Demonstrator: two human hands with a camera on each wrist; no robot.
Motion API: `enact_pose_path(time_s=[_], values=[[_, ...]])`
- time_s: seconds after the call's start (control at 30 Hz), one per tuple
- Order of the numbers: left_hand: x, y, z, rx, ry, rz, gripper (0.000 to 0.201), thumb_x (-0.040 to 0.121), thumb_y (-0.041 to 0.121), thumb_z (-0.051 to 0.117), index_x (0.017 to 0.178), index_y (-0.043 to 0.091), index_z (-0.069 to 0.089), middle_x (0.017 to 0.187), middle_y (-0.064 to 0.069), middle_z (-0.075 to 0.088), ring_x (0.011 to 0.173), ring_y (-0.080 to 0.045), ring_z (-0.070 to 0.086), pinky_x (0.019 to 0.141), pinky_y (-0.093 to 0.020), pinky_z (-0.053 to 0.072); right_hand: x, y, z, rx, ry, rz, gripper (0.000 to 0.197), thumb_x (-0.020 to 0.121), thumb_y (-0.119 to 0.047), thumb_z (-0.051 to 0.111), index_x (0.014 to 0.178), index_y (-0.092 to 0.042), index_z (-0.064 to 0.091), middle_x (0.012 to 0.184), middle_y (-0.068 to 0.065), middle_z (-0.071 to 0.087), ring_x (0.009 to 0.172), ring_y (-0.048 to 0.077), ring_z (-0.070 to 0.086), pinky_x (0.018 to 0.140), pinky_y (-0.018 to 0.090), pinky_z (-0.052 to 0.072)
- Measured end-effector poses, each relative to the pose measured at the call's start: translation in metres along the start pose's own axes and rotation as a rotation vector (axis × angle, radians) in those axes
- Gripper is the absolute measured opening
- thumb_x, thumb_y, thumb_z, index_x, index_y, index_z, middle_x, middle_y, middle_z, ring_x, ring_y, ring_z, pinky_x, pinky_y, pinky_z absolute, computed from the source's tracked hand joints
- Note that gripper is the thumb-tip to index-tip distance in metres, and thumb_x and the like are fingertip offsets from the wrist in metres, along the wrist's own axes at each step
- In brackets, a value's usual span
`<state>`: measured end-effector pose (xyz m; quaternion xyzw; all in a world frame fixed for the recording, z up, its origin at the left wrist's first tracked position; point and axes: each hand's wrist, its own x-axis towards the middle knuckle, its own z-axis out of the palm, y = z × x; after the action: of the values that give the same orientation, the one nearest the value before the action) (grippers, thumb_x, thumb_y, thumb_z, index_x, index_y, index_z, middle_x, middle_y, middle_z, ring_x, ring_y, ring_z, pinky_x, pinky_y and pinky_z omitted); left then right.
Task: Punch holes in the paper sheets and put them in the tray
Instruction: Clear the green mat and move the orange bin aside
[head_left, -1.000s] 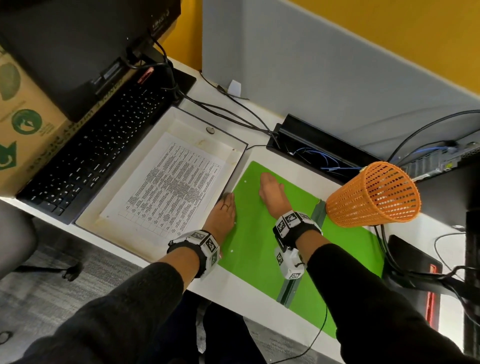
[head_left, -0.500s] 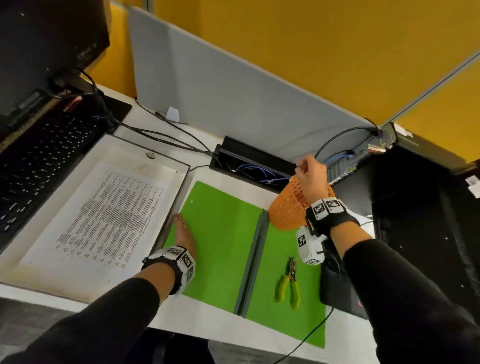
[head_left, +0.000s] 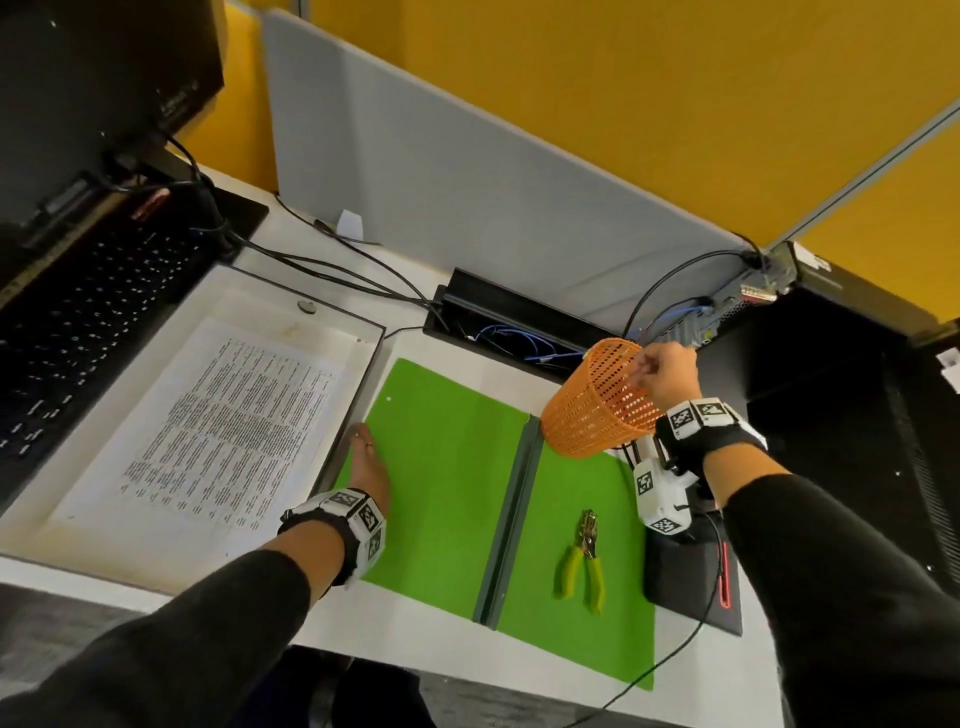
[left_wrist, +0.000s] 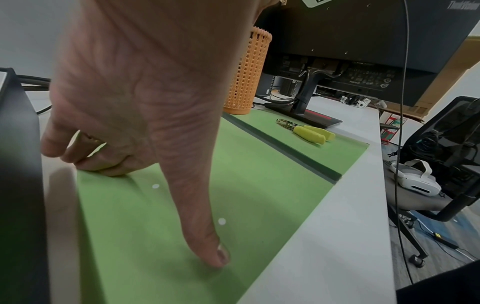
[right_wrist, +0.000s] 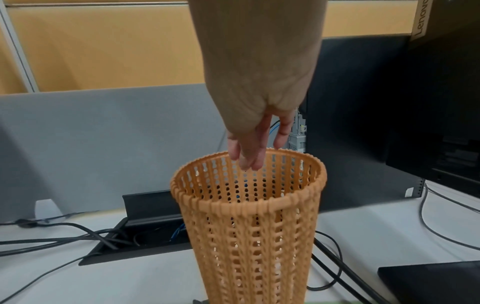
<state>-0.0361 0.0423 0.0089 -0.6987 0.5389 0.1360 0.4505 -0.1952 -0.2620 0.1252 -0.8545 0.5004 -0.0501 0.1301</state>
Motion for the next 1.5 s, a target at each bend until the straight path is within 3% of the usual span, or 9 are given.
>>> enact_pose_path(time_s=[0.17,0.3,0.5,0.63,0.8,1.0,1.17,1.33,1.5], values=[[0.006,0.003,0.011,-0.031,0.060,-0.011,0.068,0.100,0.039,0.037,0.149,-0.004,0.017,0.156,-0.026,0.014,0.144,-0.044,0.009,0.118,-0.051,0.011,0.002,-0.012,0.000,0.053,0.054,-0.036,0.016,0.088,-0.006,0.057,0.080,0.003,0.067,0.074,0.021,0.066,0.070,0.028,0.059,0.081,0.044,0.053],[0.011,0.006,0.022,-0.059,0.133,-0.045,0.068,0.099,0.038,0.041,0.148,-0.004,0.021,0.155,-0.027,0.017,0.143,-0.045,0.011,0.118,-0.053,0.010,0.002,-0.058,0.008,0.136,0.184,-0.226,0.017,0.084,-0.013,0.064,0.078,0.003,0.064,0.073,0.014,0.059,0.067,0.022,0.051,0.064,0.028,0.037],[0.011,0.003,0.037,-0.194,0.215,-0.035,0.056,0.102,0.018,0.033,0.147,-0.011,0.015,0.155,-0.030,0.012,0.144,-0.043,0.010,0.119,-0.047,0.011,-0.009,-0.141,0.106,0.272,-0.098,-0.424,0.010,0.082,0.001,0.060,0.082,0.003,0.070,0.086,0.020,0.066,0.078,0.027,0.060,0.069,0.022,0.038],[0.012,0.000,0.041,-0.302,0.251,0.008,0.059,0.102,0.015,0.030,0.146,-0.013,0.003,0.154,-0.033,0.003,0.145,-0.043,0.006,0.119,-0.045,0.010,-0.027,-0.165,0.179,0.262,-0.290,-0.407,0.010,0.081,0.001,0.062,0.087,0.003,0.071,0.091,0.023,0.067,0.084,0.035,0.063,0.076,0.033,0.048],[0.017,-0.001,0.041,-0.398,0.261,0.020,0.051,0.103,0.010,0.022,0.146,-0.014,0.007,0.153,-0.035,0.004,0.144,-0.045,0.007,0.119,-0.046,0.011,-0.043,-0.174,0.228,0.245,-0.387,-0.367,0.015,0.080,0.000,0.065,0.094,0.000,0.070,0.101,0.021,0.067,0.089,0.033,0.065,0.086,0.044,0.053],[0.021,-0.003,0.039,-0.354,0.254,0.069,0.050,0.101,0.008,0.031,0.144,-0.015,0.019,0.150,-0.039,0.011,0.142,-0.049,0.011,0.117,-0.052,0.016,-0.044,-0.180,0.242,0.253,-0.344,-0.402,0.013,0.077,-0.003,0.069,0.090,-0.001,0.071,0.095,0.018,0.067,0.082,0.031,0.065,0.079,0.044,0.054],[0.020,-0.007,0.038,-0.354,0.253,0.072,0.052,0.099,0.008,0.037,0.144,-0.013,0.022,0.151,-0.037,0.013,0.142,-0.049,0.011,0.115,-0.051,0.021,-0.046,-0.182,0.243,0.214,-0.262,-0.449,0.009,0.078,-0.006,0.068,0.083,0.001,0.071,0.090,0.017,0.067,0.080,0.030,0.063,0.070,0.034,0.048],[0.018,-0.008,0.037,-0.347,0.245,0.086,0.062,0.096,0.015,0.047,0.145,-0.011,0.022,0.151,-0.035,0.015,0.141,-0.050,0.010,0.115,-0.051,0.022,-0.044,-0.186,0.243,0.054,-0.257,-0.556,0.011,0.083,-0.006,0.060,0.080,-0.002,0.069,0.088,0.013,0.067,0.082,0.030,0.062,0.071,0.042,0.050],[0.020,-0.006,0.040,-0.362,0.251,0.083,0.052,0.100,0.009,0.036,0.145,-0.011,0.019,0.152,-0.034,0.015,0.141,-0.050,0.009,0.114,-0.051,0.022,-0.048,-0.187,0.244,-0.107,-0.265,-0.596,0.017,0.084,0.005,0.049,0.083,-0.005,0.062,0.097,0.010,0.061,0.091,0.029,0.055,0.071,0.035,0.032]])
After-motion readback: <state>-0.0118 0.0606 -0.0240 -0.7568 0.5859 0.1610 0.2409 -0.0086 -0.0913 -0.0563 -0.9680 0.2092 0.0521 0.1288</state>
